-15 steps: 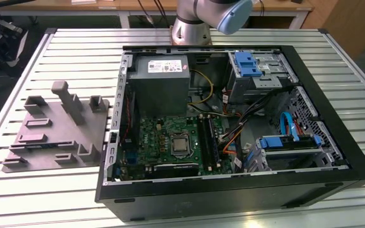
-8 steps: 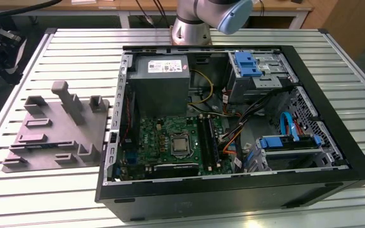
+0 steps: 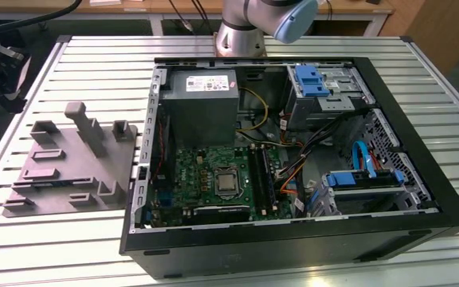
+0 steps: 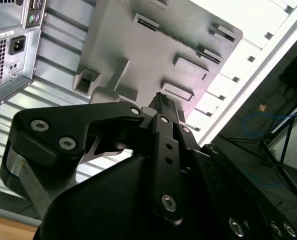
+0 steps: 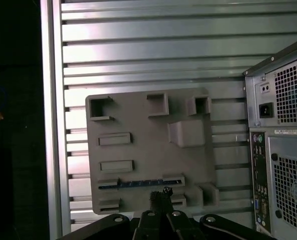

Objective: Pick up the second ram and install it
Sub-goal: 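Reach for the second ram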

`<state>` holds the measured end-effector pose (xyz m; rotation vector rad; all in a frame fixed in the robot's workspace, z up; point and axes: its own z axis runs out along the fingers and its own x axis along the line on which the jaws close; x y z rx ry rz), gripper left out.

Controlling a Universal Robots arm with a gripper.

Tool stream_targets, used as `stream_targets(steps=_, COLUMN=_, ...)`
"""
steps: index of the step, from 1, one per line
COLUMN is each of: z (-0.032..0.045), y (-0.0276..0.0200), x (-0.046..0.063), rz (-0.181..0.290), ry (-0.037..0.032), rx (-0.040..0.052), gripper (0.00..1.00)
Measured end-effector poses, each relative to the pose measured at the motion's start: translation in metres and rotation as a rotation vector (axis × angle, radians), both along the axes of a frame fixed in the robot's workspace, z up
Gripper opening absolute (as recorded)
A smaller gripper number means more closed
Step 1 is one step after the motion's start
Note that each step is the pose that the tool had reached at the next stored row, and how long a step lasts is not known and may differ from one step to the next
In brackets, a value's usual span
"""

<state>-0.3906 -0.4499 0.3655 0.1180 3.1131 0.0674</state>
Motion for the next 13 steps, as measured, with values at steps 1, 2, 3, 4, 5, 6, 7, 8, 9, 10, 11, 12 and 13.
stream_targets(steps=1, z=-0.0005, y=-0.0006, x=-0.0004, rz=0.0, ry=0.0001, rx=-0.0001, gripper=0.11)
stream_targets(steps=2, z=-0.001, y=-0.0012, x=-0.0008, rz=0.0, ry=0.0001, rx=-0.0001, gripper=0.11)
stream_targets(steps=3, z=-0.0015, y=-0.0019, x=-0.0013, rz=0.0, ry=0.0002, rx=-0.0002, gripper=0.11)
stream_targets(steps=4, z=-0.0021, y=-0.0026, x=-0.0018, rz=0.0, ry=0.0002, rx=-0.0002, gripper=0.11)
stream_targets(steps=5, z=-0.0026, y=-0.0033, x=-0.0024, rz=0.0, ry=0.0001, rx=-0.0001, gripper=0.11)
stream_targets(steps=6, z=-0.0031, y=-0.004, x=-0.003, rz=0.0, ry=0.0001, rx=-0.0001, gripper=0.11)
stream_targets(steps=7, z=-0.0037, y=-0.0047, x=-0.0036, rz=0.0, ry=0.0001, rx=-0.0001, gripper=0.11)
stream_targets(steps=8, z=-0.0042, y=-0.0053, x=-0.004, rz=0.0, ry=0.0001, rx=-0.0001, gripper=0.11)
stream_targets(steps=9, z=-0.0048, y=-0.0059, x=-0.0045, rz=0.0, ry=0.0001, rx=-0.0001, gripper=0.11)
stream_targets(steps=10, z=-0.0053, y=-0.0065, x=-0.005, rz=0.0, ry=0.0001, rx=-0.0001, gripper=0.11)
stream_targets(steps=11, z=-0.0058, y=-0.0071, x=-0.0055, rz=0.0, ry=0.0001, rx=-0.0002, gripper=0.11)
stream_targets(steps=12, z=-0.0064, y=-0.0077, x=-0.006, rz=0.0, ry=0.0001, rx=-0.0002, gripper=0.11)
stream_targets(steps=13, z=-0.0069, y=-0.0084, x=-0.0064, rz=0.0, ry=0.0001, rx=-0.0002, gripper=0.11)
